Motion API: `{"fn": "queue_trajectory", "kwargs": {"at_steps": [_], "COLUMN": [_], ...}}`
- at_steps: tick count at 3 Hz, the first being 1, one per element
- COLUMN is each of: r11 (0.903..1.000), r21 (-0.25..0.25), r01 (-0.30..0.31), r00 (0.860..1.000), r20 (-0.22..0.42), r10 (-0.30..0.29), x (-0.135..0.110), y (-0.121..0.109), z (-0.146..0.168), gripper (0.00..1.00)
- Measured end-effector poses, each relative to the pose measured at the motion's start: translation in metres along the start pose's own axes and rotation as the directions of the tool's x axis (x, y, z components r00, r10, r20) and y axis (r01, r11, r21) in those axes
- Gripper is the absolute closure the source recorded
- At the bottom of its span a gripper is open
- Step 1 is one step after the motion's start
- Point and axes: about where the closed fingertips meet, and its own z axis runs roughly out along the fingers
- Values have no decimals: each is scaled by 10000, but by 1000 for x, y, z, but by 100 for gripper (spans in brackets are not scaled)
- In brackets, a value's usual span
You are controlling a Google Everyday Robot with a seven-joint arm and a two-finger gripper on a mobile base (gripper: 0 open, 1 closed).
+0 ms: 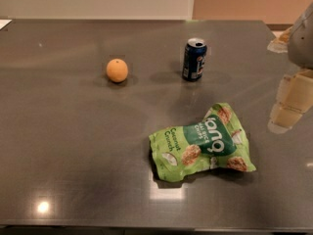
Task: Pick green rice chip bag
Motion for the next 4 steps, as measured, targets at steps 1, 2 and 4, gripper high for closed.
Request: {"fn": "queue_trajectory", "kwargs": {"at_steps": [1, 2, 4], "r11": [10000, 9976, 9598], "r21": [25, -382, -1675], "r01": [34, 573, 2253], "r00": [10000, 9983, 9739], "r20": [-3, 79, 654], "r10": [-34, -570, -2172], "x": [-1, -16, -54], "y": [0, 6, 36], "z": [0, 10, 51], "gripper": [0, 0, 0]}}
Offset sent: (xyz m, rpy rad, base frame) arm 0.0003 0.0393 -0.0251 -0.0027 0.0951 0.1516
